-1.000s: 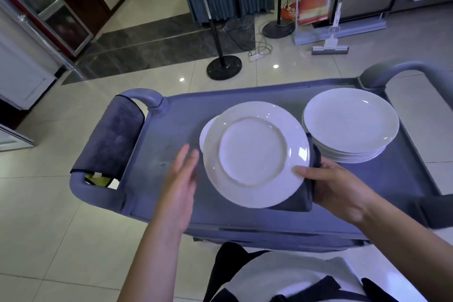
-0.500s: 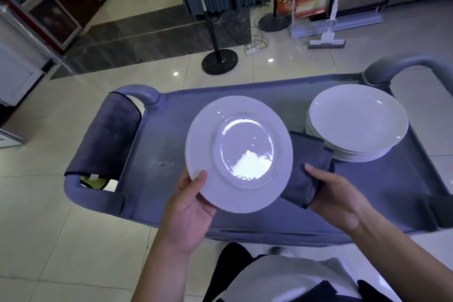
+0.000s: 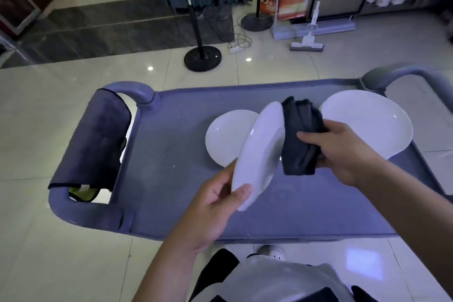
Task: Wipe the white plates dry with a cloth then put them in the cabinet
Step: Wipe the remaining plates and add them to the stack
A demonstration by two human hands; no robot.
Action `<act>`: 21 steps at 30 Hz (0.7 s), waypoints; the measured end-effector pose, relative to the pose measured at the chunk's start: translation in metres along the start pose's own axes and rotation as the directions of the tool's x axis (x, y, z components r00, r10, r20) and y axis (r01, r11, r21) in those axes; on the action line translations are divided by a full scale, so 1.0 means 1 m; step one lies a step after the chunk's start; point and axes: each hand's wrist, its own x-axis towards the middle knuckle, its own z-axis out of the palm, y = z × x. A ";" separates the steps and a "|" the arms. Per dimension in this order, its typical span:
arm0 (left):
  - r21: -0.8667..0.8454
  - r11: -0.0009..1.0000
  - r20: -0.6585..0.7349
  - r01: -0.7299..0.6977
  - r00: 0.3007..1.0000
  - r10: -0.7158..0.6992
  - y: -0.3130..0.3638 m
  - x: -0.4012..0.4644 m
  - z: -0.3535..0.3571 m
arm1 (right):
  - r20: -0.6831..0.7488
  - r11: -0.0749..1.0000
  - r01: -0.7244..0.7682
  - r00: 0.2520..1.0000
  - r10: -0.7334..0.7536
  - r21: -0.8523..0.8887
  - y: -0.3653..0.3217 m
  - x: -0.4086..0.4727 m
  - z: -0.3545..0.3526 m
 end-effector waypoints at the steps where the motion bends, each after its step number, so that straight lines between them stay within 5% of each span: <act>1: -0.002 1.000 0.008 -0.009 1.000 0.009 0.002 0.000 -0.010 | 0.010 0.999 0.037 0.999 -0.037 -0.017 -0.008 -0.003 0.008; 10: 0.047 0.999 -0.002 -0.001 1.000 0.001 0.013 0.009 -0.068 | 0.250 0.846 0.477 0.872 -0.421 -0.239 -0.054 -0.043 0.090; 18: -0.108 0.994 -0.032 0.029 0.999 -0.033 0.000 0.016 -0.101 | 0.491 0.645 0.638 0.758 -0.429 -0.421 -0.038 -0.046 0.136; 21: -0.237 0.970 0.022 0.053 0.999 -0.049 -0.009 0.018 -0.110 | 0.513 0.671 0.605 0.774 -0.371 -0.428 -0.026 -0.043 0.138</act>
